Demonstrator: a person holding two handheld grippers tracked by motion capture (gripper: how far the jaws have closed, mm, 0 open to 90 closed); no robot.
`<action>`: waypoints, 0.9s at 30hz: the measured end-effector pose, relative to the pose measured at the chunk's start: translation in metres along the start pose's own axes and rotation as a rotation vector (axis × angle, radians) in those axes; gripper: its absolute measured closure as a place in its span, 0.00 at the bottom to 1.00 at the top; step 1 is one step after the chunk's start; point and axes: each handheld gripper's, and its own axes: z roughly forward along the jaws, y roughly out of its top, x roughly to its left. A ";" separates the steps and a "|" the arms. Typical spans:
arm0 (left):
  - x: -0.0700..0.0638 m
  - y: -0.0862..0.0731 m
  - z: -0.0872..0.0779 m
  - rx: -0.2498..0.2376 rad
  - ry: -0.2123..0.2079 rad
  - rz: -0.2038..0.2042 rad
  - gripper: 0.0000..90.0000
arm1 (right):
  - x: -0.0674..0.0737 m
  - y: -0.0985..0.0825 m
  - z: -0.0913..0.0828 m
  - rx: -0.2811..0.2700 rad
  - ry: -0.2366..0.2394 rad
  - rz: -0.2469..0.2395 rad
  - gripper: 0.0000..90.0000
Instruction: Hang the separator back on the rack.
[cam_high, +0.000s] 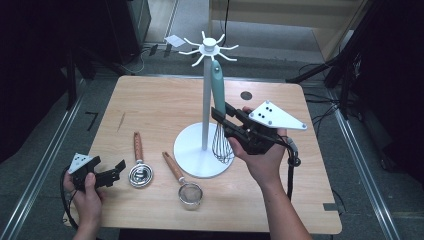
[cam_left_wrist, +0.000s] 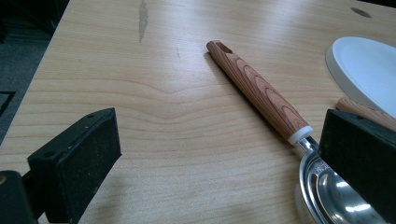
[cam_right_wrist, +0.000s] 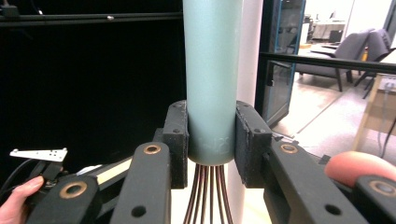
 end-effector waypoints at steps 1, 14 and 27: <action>0.000 0.000 0.000 0.000 0.000 0.000 0.00 | 0.000 0.000 0.001 0.001 0.005 0.005 0.78; 0.000 0.000 0.000 0.002 -0.001 0.000 0.00 | -0.002 -0.001 0.009 0.005 0.011 0.026 0.78; 0.000 0.000 0.000 0.003 -0.002 0.001 0.00 | -0.004 -0.002 0.010 0.006 0.011 0.033 0.77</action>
